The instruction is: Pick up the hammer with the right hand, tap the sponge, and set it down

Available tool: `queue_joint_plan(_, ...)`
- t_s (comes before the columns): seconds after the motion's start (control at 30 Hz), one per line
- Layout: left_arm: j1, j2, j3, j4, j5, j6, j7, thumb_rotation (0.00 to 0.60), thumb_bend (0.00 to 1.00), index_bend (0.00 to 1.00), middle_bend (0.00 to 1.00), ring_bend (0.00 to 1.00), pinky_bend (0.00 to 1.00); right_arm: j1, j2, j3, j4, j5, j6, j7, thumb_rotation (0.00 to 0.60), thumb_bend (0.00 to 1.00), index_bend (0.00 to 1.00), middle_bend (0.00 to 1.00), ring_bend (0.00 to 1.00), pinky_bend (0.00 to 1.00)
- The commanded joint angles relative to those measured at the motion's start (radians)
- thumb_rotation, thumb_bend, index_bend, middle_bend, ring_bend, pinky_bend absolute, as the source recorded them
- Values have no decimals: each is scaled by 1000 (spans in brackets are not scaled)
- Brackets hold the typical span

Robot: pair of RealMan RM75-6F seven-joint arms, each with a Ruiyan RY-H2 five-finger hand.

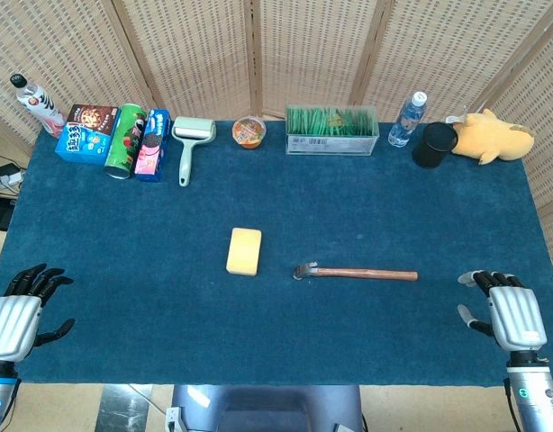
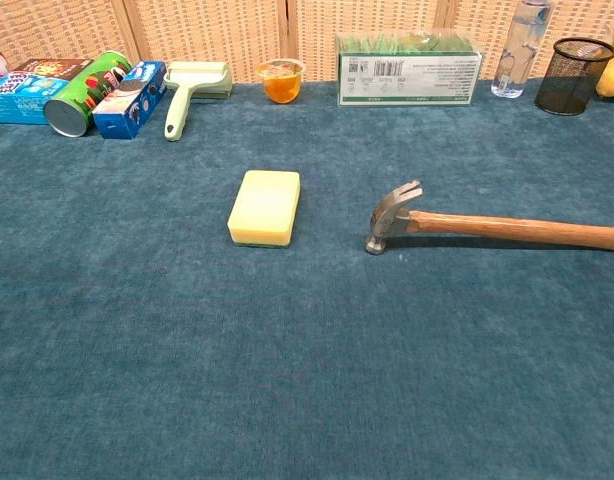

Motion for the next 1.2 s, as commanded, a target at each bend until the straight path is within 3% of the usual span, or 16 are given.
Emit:
queue_joint_plan(0.03,-2,-2,0,3,-3,-5,0,600,234,292,210,105,111,2,0,0,-3,2,-8,9,600,301,383,438,413,335)
queue_joint_plan(0.7,3,37,9,-14,32,16,-44,600,234,292,210,105,111,16,-3,0,1,12,-53,92,600,295,371,444,425,381)
queue_joint_plan(0.9,-6,66,6,-43,64,26,-45,600,235,292,210,105,111,67,-16,1,-5,-25,-111,123,600,197,392,444,429,411)
queue_joint_plan(1.2,-30,105,0,-96,81,5,-31,600,234,293,210,106,111,169,-84,52,-17,-21,-196,87,600,243,440,444,429,393)
